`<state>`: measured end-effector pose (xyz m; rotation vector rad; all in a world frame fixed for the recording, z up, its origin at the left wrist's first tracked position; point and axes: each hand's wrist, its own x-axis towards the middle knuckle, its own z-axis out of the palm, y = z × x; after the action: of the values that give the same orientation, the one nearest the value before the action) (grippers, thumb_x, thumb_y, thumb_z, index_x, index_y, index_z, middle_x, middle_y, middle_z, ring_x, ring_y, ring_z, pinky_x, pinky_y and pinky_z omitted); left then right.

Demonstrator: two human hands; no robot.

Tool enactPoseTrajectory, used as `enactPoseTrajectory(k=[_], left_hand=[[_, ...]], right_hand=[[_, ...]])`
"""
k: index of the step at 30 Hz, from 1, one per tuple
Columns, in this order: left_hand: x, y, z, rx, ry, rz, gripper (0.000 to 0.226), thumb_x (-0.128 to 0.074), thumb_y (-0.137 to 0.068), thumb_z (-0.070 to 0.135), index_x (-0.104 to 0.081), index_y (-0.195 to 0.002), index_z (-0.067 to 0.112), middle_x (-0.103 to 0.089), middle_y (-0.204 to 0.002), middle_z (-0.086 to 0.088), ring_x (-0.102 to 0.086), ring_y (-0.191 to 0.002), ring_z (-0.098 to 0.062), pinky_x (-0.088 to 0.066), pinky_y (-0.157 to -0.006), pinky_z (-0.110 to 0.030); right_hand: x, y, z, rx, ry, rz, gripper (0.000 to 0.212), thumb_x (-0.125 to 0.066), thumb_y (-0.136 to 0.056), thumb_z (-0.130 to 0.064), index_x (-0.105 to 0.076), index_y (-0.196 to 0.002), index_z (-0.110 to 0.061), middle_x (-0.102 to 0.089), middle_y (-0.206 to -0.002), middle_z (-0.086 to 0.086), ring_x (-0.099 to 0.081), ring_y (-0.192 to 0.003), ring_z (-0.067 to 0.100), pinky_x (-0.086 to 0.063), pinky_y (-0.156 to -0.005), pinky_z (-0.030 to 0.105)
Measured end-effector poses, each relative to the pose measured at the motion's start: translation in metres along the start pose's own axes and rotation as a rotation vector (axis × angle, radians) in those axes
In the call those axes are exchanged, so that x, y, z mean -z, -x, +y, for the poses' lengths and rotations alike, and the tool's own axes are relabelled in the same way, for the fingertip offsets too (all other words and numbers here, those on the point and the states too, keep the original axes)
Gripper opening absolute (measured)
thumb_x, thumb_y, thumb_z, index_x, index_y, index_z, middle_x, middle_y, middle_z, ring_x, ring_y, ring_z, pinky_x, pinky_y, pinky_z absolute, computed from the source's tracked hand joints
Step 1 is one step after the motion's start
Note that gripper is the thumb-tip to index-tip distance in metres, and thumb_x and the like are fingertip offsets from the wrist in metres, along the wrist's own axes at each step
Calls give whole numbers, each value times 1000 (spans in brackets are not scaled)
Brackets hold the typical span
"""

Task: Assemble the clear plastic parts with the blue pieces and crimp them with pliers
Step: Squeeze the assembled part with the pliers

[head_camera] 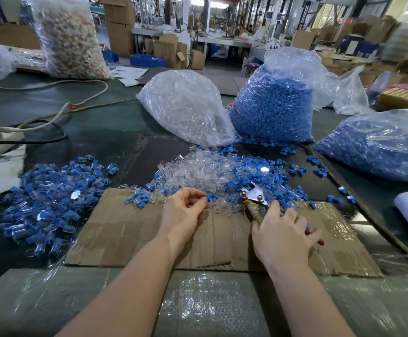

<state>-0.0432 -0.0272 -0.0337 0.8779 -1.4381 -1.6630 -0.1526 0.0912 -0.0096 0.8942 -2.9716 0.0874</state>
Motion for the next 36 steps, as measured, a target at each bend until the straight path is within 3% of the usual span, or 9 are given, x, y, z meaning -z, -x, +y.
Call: enactPoseTrajectory(k=[4, 7, 11, 14, 17, 21, 26, 31, 36], left_hand=[[0, -1, 0, 22, 76, 2, 11, -58, -88, 0, -62, -86, 10, -63, -61, 2, -57, -53, -10, -47, -47, -17], [1, -4, -2, 39, 128, 6, 11, -58, -88, 0, -61, -86, 10, -62, -58, 1, -54, -50, -10, -44, -44, -18], [1, -8, -3, 60, 150, 44, 11, -60, -88, 2, -62, -83, 12, -63, -61, -2, -55, -48, -7, -42, -40, -18], [1, -9, -2, 56, 173, 60, 13, -59, -87, 0, -62, -81, 11, -61, -58, -2, -54, -45, -4, -41, -37, -17], [0, -7, 1, 55, 185, 61, 14, -56, -88, -2, -60, -81, 9, -59, -49, 3, -51, -40, -3, -38, -34, -16], [0, -6, 2, 39, 185, 91, 13, -57, -87, -3, -60, -80, 8, -60, -48, 4, -52, -40, -1, -40, -36, -15], [0, -5, 2, 45, 189, 82, 13, -58, -88, -2, -61, -81, 9, -61, -51, 2, -53, -41, -2, -40, -36, -15], [2, -5, 4, 53, 186, 84, 13, -57, -87, -3, -61, -82, 8, -62, -53, 2, -55, -42, -2, -44, -40, -16], [2, -5, 5, 59, 178, 92, 15, -56, -87, -4, -61, -81, 8, -62, -56, 0, -55, -43, -3, -46, -42, -16]], right_hand=[[5, 3, -1, 129, 74, 112, 48, -31, -98, -43, -30, -139, -17, -46, -128, 9, -45, -115, 28, -37, -95, 37], [15, 6, -4, 284, -32, 130, 41, -26, -98, -45, -39, -127, -19, -51, -117, 6, -51, -104, 24, -40, -85, 32], [32, 11, -19, 419, -419, -210, 32, -27, -100, -42, -48, -94, -18, -54, -94, 1, -52, -88, 20, -42, -76, 35], [40, 10, -25, 445, -515, -358, 35, -32, -100, -37, -42, -73, -17, -49, -85, 4, -48, -78, 20, -38, -70, 33], [50, 12, -21, 445, -604, -465, 32, -42, -97, -25, -39, -66, -17, -43, -66, -2, -39, -54, 10, -29, -46, 22], [60, 13, -17, 428, -576, -567, 22, -44, -89, -6, -40, -70, -16, -42, -69, -2, -37, -53, 9, -25, -35, 13], [62, 11, -19, 391, -535, -600, 21, -43, -89, -7, -39, -71, -18, -44, -72, -2, -40, -54, 9, -27, -36, 13], [60, 12, -21, 389, -585, -656, 12, -42, -88, -8, -47, -79, -16, -54, -82, 4, -50, -69, 15, -37, -57, 25], [58, 11, -20, 469, -538, -617, 20, -41, -91, -12, -41, -74, -20, -49, -81, -3, -46, -67, 8, -34, -52, 18]])
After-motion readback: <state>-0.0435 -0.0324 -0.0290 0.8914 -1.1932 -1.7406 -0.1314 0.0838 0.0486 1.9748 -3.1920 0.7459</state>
